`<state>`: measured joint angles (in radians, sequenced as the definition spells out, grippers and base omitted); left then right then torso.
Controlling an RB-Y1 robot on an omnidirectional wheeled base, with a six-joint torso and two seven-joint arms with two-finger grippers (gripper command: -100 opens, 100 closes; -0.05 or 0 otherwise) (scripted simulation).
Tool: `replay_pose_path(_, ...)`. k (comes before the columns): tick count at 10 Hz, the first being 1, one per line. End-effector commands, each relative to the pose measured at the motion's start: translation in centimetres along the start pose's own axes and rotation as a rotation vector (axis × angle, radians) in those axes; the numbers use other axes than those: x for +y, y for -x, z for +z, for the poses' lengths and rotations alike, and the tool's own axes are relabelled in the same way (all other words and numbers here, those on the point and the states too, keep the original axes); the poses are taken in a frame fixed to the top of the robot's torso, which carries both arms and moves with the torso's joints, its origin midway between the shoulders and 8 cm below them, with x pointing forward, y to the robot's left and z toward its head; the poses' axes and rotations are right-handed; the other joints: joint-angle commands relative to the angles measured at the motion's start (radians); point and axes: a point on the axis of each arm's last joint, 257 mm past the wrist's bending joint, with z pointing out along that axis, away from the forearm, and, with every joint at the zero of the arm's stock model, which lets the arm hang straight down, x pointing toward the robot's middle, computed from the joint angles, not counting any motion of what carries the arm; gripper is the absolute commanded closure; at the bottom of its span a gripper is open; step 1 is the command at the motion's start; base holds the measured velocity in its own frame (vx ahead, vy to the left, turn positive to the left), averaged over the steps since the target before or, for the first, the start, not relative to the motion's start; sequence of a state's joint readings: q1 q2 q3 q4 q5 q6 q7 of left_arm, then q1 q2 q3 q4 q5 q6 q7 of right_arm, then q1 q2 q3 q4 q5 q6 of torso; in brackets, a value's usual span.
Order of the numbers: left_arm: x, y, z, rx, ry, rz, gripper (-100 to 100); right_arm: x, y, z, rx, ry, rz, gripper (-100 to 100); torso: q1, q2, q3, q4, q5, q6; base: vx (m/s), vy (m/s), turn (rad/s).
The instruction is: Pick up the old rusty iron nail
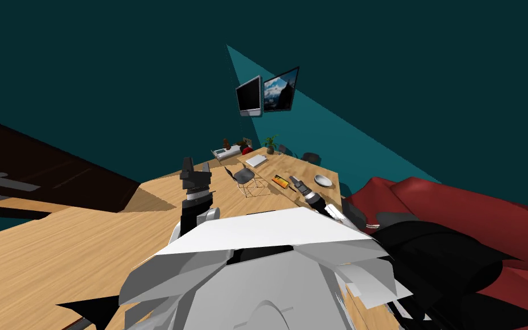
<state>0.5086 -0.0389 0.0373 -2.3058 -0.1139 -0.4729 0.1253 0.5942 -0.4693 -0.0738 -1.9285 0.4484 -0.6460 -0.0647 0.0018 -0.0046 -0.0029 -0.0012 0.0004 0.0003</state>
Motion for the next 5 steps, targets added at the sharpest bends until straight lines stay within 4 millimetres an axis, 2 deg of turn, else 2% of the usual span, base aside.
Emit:
replay_pose_path(1, 0.0, 0.0, 0.0, 0.000, 0.000, 0.000, 0, -2.2, -1.6, -1.3, 0.077, -0.042, -0.035, -100, 0.000, 0.000, 0.000, 0.000, 0.000, 0.000, 0.071, 0.020, 0.134)
replay_pose_path(2, 0.0, 0.0, 0.0, 0.000, 0.000, 0.000, 0, -2.9, -1.9, -1.6, 0.082, -0.058, -0.031, -100, 0.000, 0.000, 0.000, 0.000, 0.000, 0.000, 0.058, 0.010, 0.059)
replay_pose_path(3, 0.0, 0.0, 0.0, 0.000, 0.000, 0.000, 0, -4.7, -3.0, -2.9, 0.149, -0.094, -0.061, -100, 0.000, 0.001, 0.000, 0.000, 0.000, 0.000, 0.073, 0.014, 0.128)
replay_pose_path(4, 0.0, 0.0, 0.0, 0.000, 0.000, 0.000, 0, -5.1, -3.2, -3.1, 0.152, -0.105, -0.058, -100, 0.000, 0.000, 0.000, 0.000, 0.000, 0.000, 0.060, 0.018, 0.055)
replay_pose_path(5, 0.0, 0.0, 0.0, 0.000, 0.000, 0.000, 0, -6.7, -4.2, -4.5, 0.217, -0.137, -0.089, -100, 0.000, 0.001, 0.000, 0.000, 0.000, 0.000, 0.077, 0.023, 0.111)
